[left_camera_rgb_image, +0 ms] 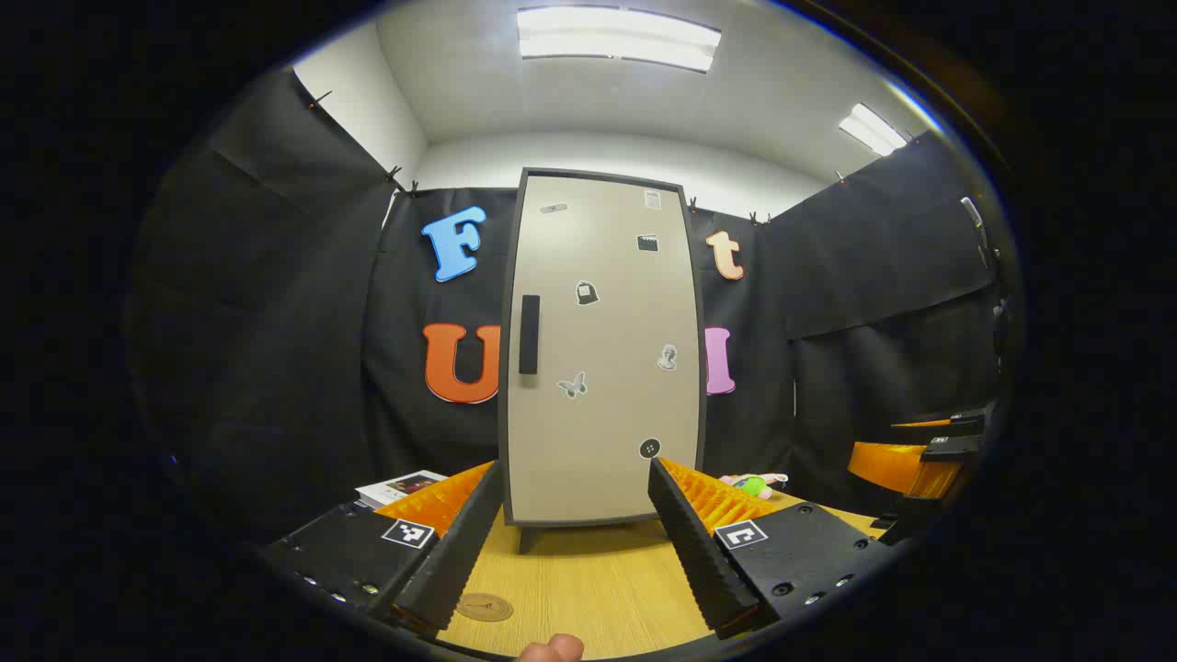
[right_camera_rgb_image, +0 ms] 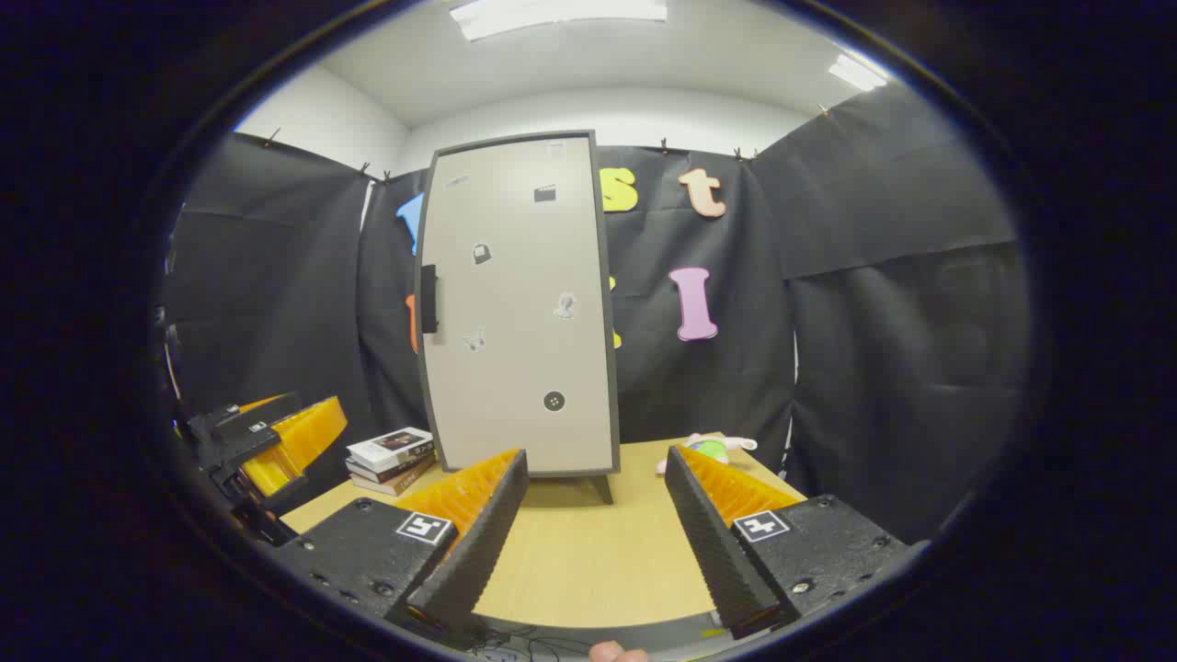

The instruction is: Open the cabinet door with the right hand, grasp the bottle in the cabinet with the left hand and place it on the coaster, then close the cabinet door with the right hand.

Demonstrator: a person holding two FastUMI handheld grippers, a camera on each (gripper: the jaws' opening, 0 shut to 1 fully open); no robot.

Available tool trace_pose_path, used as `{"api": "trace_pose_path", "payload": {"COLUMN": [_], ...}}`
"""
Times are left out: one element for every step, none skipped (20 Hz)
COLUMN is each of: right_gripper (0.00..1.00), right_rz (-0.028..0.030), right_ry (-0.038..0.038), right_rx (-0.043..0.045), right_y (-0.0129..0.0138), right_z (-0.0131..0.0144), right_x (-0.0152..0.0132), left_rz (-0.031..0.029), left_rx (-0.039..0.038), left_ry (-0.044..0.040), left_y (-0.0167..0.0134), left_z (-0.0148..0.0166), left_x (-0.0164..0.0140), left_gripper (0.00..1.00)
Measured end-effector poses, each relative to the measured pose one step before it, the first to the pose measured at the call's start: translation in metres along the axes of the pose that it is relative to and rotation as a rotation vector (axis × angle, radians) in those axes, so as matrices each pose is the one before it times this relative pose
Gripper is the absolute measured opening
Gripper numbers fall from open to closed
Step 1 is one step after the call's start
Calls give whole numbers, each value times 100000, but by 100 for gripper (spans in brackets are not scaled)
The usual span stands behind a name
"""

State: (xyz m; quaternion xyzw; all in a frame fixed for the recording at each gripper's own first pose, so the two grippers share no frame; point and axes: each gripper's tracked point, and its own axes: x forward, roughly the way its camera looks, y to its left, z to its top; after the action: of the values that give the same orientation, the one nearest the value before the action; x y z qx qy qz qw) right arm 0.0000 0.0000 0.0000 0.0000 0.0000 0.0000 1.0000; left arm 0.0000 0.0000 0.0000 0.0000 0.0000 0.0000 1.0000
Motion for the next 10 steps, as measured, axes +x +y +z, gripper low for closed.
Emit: {"api": "trace_pose_path", "payload": {"right_gripper": [96,94,94,96,94,94,96,94,94,96], "right_rz": [-612,-322,-563,-512,-63,379,357,362,42,240], "right_ry": [-353,-603,-253,164,176,249,364,141,-806,-832], "right_rx": [687,291,-489,-555,-83,298,428,49,-287,-729], "right_y": [-457,-274,-216,-272,-31,142,210,317,186,310], "right_z": [66,157,14,-172,-69,-174,-81,27,159,229], "right_x": [178,87,118,254,143,202,81,94,-43,23], "left_rz": [-17,-665,-96,622,421,200,470,603,100,-113], "left_rx": [-1247,-868,-5,584,641,410,34,-534,-706,-225], "left_ry": [-84,-413,-357,-598,-232,-286,-560,-1180,-746,33], "left_y": [-188,-302,-33,332,309,147,276,186,166,105], "left_z": [9,132,100,155,55,75,181,322,172,19], "left_x": [201,49,125,159,244,138,129,-33,9,-1], "left_gripper": [95,95,95,95,95,95,95,95,95,95]}}
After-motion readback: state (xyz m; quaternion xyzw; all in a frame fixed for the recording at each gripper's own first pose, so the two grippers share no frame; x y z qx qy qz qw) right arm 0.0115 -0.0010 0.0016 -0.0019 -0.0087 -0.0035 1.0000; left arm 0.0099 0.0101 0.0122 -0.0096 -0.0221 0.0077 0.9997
